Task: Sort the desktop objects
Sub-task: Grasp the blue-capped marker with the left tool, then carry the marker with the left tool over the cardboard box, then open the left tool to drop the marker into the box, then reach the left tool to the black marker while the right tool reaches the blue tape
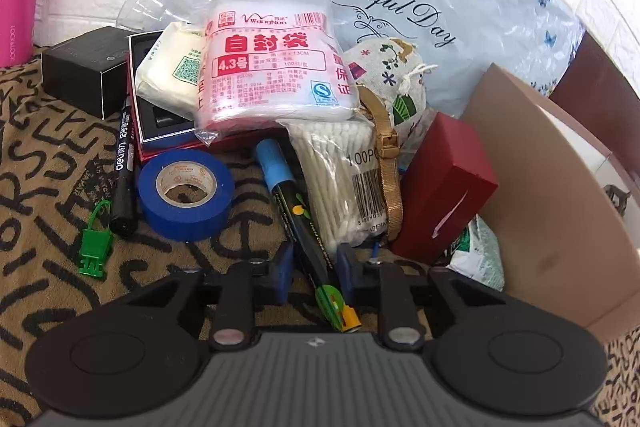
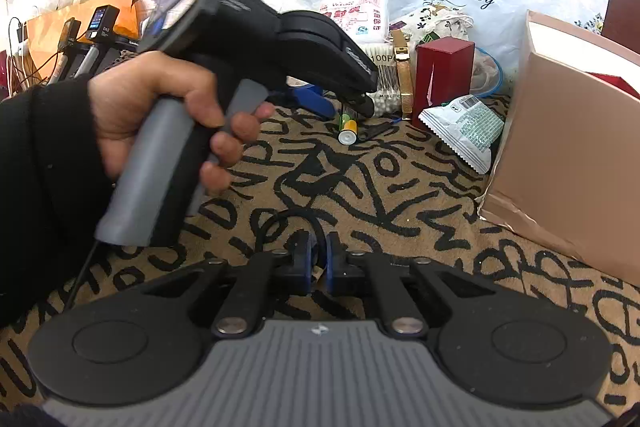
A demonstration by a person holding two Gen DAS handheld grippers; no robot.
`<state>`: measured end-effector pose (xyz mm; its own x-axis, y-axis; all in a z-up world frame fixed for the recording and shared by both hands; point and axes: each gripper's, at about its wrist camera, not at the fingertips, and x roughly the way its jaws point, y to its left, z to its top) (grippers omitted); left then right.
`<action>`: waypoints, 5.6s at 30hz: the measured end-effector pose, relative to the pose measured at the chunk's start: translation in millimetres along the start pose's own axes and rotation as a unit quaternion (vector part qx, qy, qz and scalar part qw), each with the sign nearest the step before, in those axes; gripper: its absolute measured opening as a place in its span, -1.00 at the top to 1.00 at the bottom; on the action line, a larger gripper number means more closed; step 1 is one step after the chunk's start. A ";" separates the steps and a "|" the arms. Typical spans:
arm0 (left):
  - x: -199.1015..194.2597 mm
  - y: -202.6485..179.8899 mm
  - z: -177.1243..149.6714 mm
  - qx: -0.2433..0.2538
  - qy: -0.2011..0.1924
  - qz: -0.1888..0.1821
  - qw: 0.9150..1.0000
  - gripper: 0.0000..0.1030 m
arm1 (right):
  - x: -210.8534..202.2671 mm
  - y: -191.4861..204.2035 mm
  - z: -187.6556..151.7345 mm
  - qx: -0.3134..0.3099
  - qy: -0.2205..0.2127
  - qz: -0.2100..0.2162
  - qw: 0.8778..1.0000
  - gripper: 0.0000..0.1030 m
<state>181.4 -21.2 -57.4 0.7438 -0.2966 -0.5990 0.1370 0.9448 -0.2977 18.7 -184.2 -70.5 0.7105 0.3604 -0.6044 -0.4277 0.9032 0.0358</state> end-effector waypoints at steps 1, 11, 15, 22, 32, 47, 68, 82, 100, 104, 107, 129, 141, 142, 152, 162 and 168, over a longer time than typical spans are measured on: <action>-1.5 0.2 -0.8 0.003 0.001 0.000 1.000 0.62 | -1.1 0.1 -0.2 0.001 -0.001 0.000 1.000 0.94; -55.0 8.4 -35.2 0.038 0.039 -0.025 0.998 0.70 | -23.8 -6.3 -3.8 0.019 -0.021 -0.006 1.000 0.96; -79.9 9.7 -50.2 0.048 0.057 -0.034 0.997 0.71 | -35.1 -10.8 -7.6 0.029 -0.028 -0.011 0.999 0.96; -66.3 -2.9 -48.9 0.052 0.053 -0.012 0.997 0.58 | -44.2 -13.7 -11.7 0.037 -0.035 -0.016 0.999 0.96; -72.7 -8.8 -47.2 0.064 0.052 -0.007 0.997 0.71 | -56.8 -16.4 -9.8 0.039 -0.052 -0.021 0.998 0.96; -126.4 -93.9 -2.1 0.098 -0.030 -0.126 0.987 0.71 | -120.2 -62.4 18.2 0.038 -0.140 -0.093 0.985 0.96; -31.1 -282.3 23.7 0.147 0.023 -0.243 0.959 0.71 | -142.8 -220.6 42.0 0.086 -0.151 -0.272 0.946 0.96; -40.0 -283.6 8.8 0.210 -0.043 -0.229 0.949 -0.89 | -119.9 -226.7 22.6 0.057 -0.140 -0.268 0.951 -0.78; -68.0 -264.9 -9.8 0.210 -0.027 -0.206 0.955 -0.90 | -144.9 -186.7 25.5 0.063 -0.159 -0.248 0.954 -0.97; -77.9 -259.6 -15.7 0.214 -0.029 -0.205 0.955 -0.90 | -147.6 -172.6 24.9 0.056 -0.157 -0.242 0.956 -0.97; -85.6 -250.5 -20.8 0.208 -0.028 -0.202 0.957 -0.90 | -148.1 -161.6 25.2 0.052 -0.155 -0.236 0.958 -0.97; -134.0 -51.4 -55.6 0.061 -0.028 -0.086 0.994 -0.91 | -61.6 -10.6 20.5 -0.020 -0.090 -0.052 0.994 -0.97; -95.4 65.2 -12.5 -0.032 -0.032 0.010 0.999 -0.79 | 16.0 38.5 53.6 -0.065 -0.060 0.027 0.996 -0.96; -89.7 69.8 -7.7 -0.033 -0.031 0.010 0.999 -0.76 | 23.5 40.2 56.9 -0.068 -0.055 0.034 0.996 -0.95; -29.9 101.6 25.6 -0.041 -0.016 0.023 0.999 -0.17 | 97.9 41.5 88.9 -0.091 -0.031 0.047 0.994 -0.57; -3.9 106.5 46.1 -0.027 -0.027 0.018 0.999 0.02 | 150.7 32.7 107.1 -0.095 -0.013 0.035 0.995 -0.36; 0.6 108.0 48.1 -0.037 -0.026 0.000 0.999 0.23 | 169.1 32.9 116.6 -0.089 -0.020 0.028 0.995 -0.36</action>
<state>228.1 87.4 -54.2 0.7773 -0.2875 -0.5596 0.0896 0.9310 -0.3538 189.9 -66.4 -78.7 0.7028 0.4205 -0.5738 -0.5568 0.8272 -0.0759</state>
